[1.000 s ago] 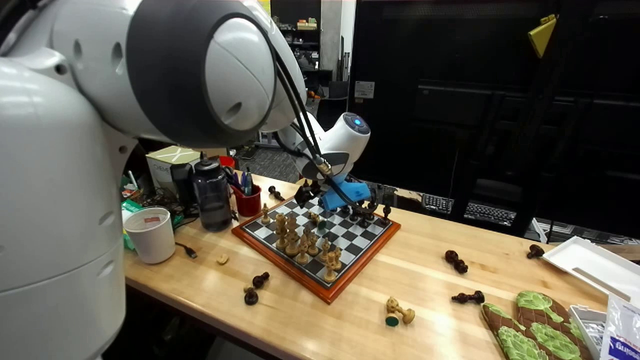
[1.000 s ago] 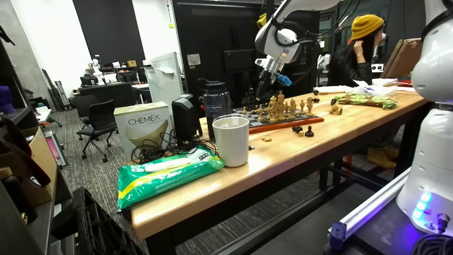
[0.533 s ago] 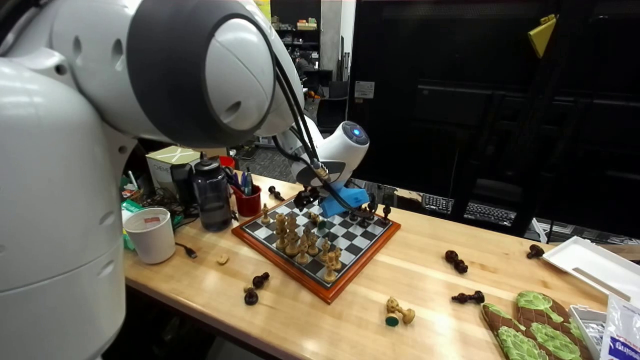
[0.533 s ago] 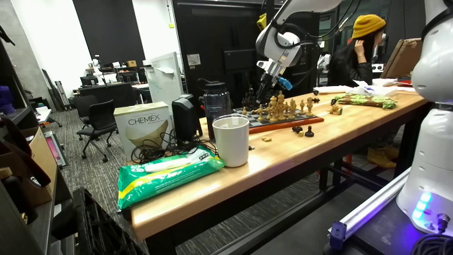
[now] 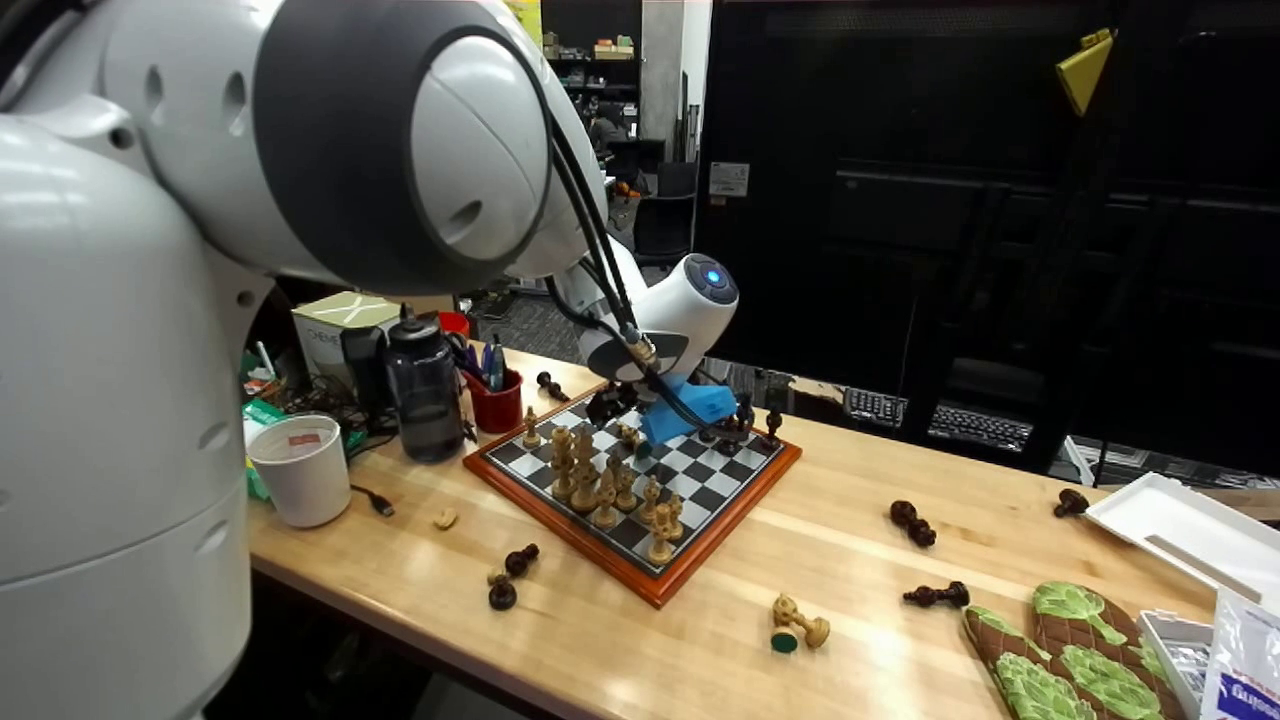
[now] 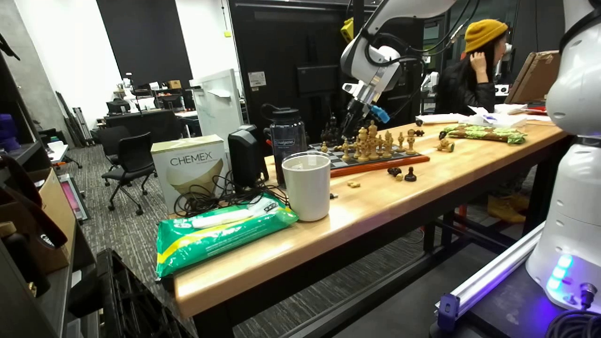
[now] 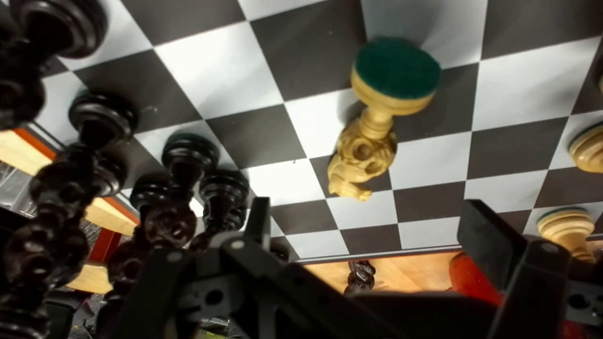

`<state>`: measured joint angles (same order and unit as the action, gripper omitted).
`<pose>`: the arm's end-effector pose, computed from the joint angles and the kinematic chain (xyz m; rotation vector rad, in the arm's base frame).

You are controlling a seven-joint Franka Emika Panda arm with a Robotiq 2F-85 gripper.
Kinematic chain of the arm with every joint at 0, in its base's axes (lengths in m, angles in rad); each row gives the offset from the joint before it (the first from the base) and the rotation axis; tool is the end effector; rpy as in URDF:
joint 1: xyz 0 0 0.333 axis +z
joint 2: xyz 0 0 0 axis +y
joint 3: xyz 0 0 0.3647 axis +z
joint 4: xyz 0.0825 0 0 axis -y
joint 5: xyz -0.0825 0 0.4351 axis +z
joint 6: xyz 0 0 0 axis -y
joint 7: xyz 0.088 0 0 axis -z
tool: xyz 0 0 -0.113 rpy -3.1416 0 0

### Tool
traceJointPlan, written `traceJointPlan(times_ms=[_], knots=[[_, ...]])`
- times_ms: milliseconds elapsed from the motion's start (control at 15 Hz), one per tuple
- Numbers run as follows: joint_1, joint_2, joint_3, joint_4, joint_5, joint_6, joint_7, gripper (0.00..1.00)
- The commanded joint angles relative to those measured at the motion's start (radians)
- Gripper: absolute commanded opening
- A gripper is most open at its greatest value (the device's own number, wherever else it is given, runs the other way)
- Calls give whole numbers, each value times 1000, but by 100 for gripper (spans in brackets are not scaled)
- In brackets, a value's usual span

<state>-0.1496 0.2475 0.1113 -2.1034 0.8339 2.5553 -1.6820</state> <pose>0.6424 -0.0345 0.3244 -2.4938 -1.3197 -0.7747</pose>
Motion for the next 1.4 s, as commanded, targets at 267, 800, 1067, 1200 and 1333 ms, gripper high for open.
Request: traceJointPlan(times_ms=[267,800,1067,1200,1333], knots=[[20,-20,-7,-25,23,34,-52,100],[101,-33,-43,-60,-319,108,201,100],[114,-40,-42,-58,-540,89,375,100],[118,-45,-42,-52,-628,67,449,100],[123,-50,-46,-43,-713,42,522,100]])
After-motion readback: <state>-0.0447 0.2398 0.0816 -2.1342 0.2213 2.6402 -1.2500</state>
